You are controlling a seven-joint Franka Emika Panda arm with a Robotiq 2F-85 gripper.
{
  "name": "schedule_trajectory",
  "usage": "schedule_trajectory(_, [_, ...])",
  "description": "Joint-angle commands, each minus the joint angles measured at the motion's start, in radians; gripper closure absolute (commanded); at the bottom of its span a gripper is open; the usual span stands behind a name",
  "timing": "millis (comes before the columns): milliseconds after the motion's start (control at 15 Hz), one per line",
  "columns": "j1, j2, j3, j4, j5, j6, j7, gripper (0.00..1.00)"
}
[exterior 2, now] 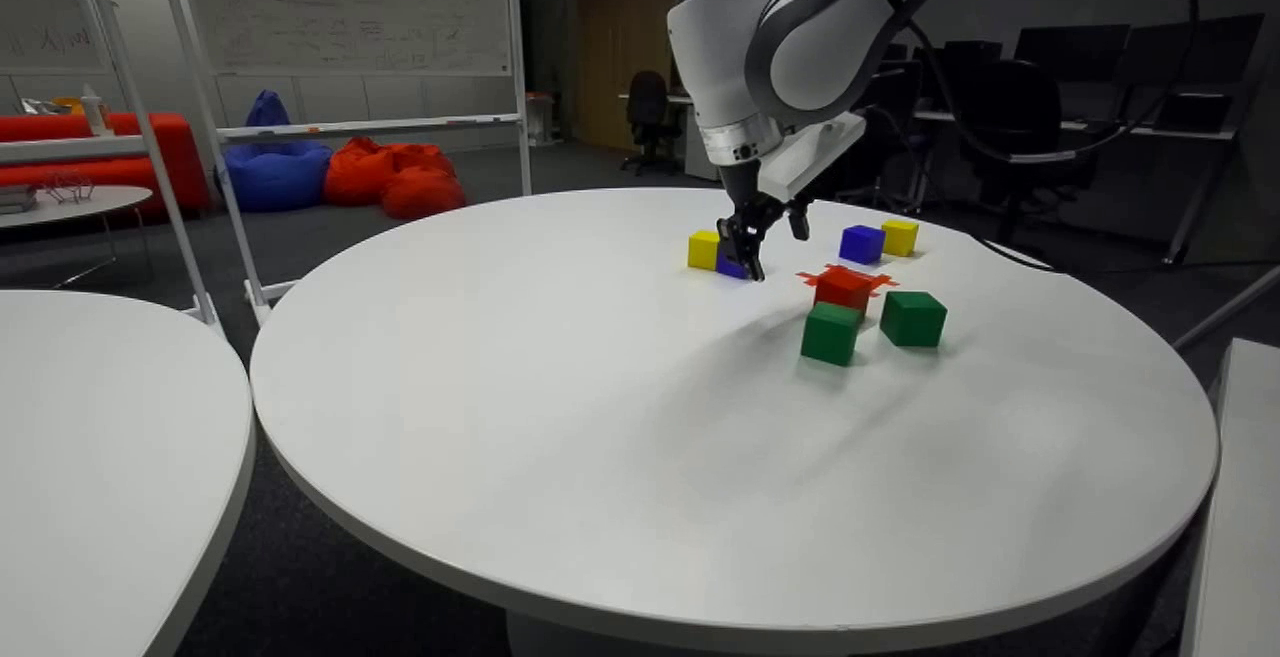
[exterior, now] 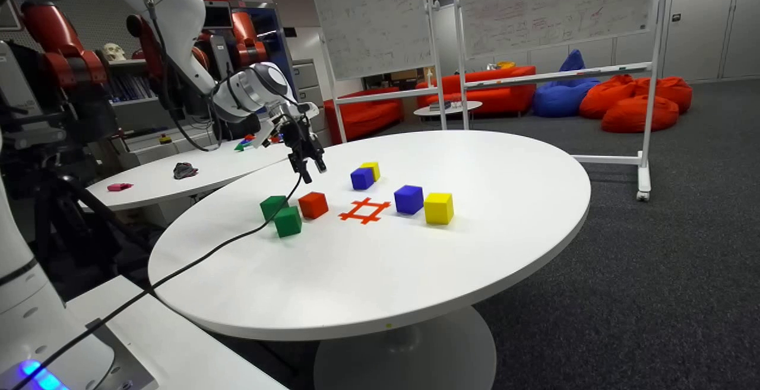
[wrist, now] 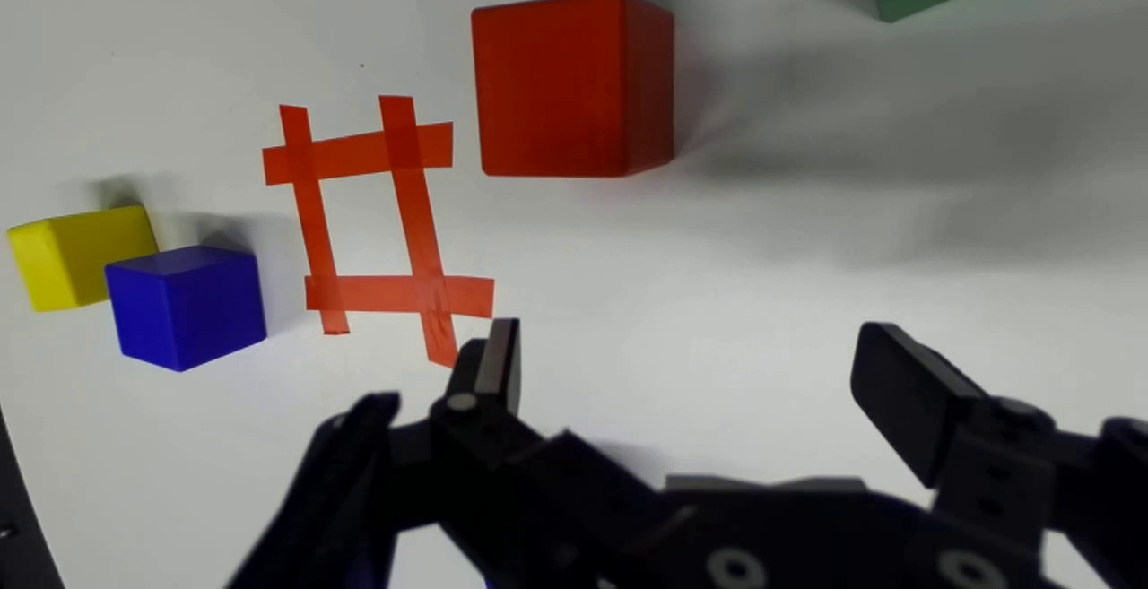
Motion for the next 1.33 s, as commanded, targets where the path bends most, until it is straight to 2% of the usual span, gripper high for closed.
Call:
schedule_trajectory(0, [-0.002,-0.069,0.005,-0.072,-0.040,0.017,0.040,0.00])
schedule_trajectory(133, [-0.011,-0.072,0.013,-0.074,-0.041,0.016,0.017,0.00])
schedule_trajectory(200, [-0.015,-0.023,0.018,-0.013,-0.022,-0.005,0.015,0.00])
schedule_trajectory(1267, [-0.026,-0.024,0.019,-0.042,-0.025,0.026,0.017,0.00])
